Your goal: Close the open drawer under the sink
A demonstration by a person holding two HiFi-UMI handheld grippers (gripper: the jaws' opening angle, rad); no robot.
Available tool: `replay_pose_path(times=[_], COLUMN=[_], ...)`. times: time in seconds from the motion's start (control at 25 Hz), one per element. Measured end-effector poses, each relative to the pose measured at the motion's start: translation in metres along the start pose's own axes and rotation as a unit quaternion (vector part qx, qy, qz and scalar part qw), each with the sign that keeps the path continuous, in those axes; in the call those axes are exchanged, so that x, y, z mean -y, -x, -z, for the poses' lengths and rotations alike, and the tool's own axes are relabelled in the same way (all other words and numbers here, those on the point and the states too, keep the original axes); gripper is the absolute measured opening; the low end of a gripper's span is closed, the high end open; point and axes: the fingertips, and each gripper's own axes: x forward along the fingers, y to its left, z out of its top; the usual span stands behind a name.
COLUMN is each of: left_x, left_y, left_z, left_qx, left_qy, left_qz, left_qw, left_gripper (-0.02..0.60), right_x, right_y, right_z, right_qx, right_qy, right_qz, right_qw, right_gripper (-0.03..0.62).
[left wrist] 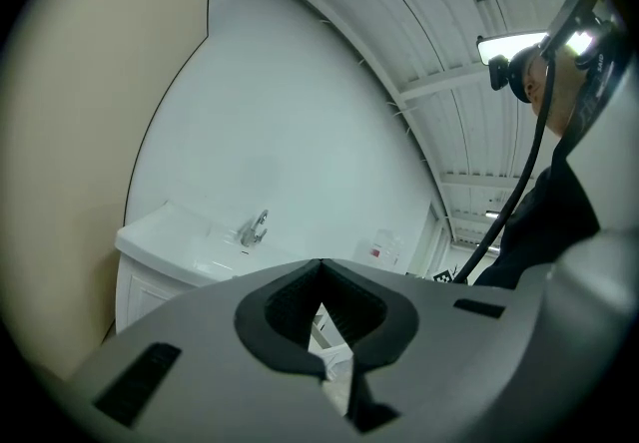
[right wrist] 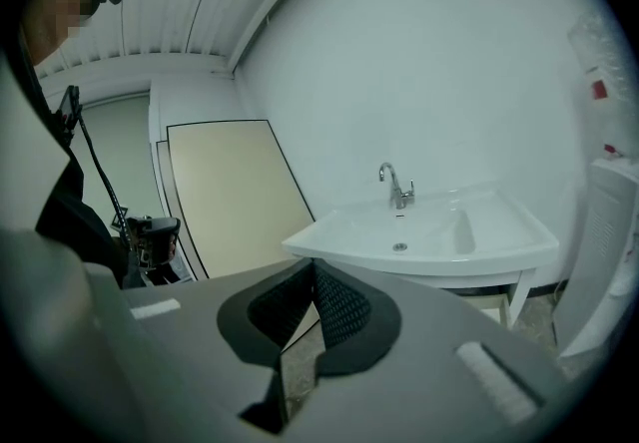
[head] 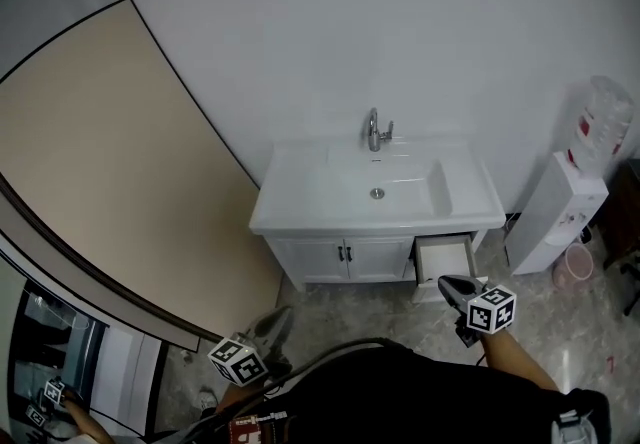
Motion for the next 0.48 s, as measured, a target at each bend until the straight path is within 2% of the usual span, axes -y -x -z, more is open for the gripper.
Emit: replay_pose_path(times=[0.24, 0.48], left_x=[-0.049, -0.123], left_y=[-0.043, -0.072], left_z=[-0.020, -0.070], left_qx=[-0.009, -0.019], left_qy=[0.004, 0.001], left_qz=[0.037, 0.083], left_qw=[0.9993, 0.9964], left_gripper=[-0.002, -0.002], right_x=[0.018, 0.009], right_y=[-0.037, -0.094], right_z=[-0.015, -0.048], right_qx=[0.003, 0.017], right_qy=[0.002, 0.001], right_qz=[0.038, 0.082], right_qw=[0.999, 0.997], right_gripper=[0.002, 0.002])
